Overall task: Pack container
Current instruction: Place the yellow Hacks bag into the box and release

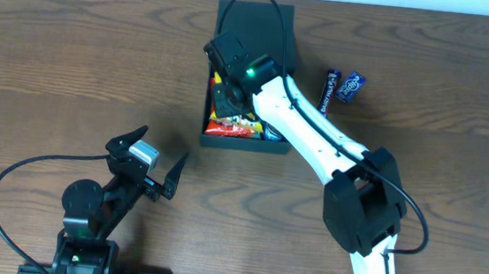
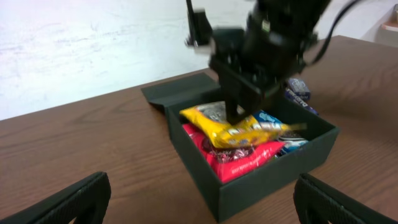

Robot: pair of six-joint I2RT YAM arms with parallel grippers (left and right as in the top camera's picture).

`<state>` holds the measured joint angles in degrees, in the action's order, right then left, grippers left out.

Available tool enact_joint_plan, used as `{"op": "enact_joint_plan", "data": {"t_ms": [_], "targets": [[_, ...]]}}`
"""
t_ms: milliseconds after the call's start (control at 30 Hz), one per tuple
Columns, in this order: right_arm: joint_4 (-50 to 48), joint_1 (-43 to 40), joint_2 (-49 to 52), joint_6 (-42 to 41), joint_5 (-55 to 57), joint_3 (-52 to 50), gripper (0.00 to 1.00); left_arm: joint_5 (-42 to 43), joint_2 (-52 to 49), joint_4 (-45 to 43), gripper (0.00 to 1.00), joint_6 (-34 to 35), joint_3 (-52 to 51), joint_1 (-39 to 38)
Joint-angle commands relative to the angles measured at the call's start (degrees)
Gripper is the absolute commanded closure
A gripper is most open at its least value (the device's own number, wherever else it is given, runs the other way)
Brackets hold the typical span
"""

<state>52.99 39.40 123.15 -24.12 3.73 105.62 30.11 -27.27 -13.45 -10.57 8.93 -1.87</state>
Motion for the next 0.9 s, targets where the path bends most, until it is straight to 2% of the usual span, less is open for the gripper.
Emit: {"op": "enact_joint_plan", "data": {"t_ms": [0,133,233,467,600,800,867], "targets": [[-2.03,0.46,-0.63,-2.47,1.20,-4.11,0.98,1.07,-0.11,-0.17,0.05,-0.59,0.13,0.35],[-4.72,0.55,-0.63,-1.09,-1.01,-6.95,0.99,1.07,-0.11,-0.17,0.05,-0.61,0.13,0.35],[-6.62,0.79,-0.63,2.67,-6.16,-7.87,0.98,1.07,-0.11,-0.17,0.05,-0.61,0.13,0.35],[-7.67,1.84,-0.63,7.37,-7.72,-7.91,0.99,1.07,-0.11,-0.17,0.05,-0.61,0.13,0.35],[-9.11,1.88,-0.66,12.63,-13.42,-7.85,0.99,1.07,-0.11,-0.15,0.05,-0.59,0.13,0.35],[-8.98,1.66,-0.70,12.61,-13.88,-7.74,0.99,1.05,-0.11,-0.13,0.05,-0.61,0.13,0.35],[-8.13,1.60,-1.05,12.63,-14.23,-7.17,0.91,1.05,-0.11,-0.13,0.05,-0.59,0.13,0.35]]}}
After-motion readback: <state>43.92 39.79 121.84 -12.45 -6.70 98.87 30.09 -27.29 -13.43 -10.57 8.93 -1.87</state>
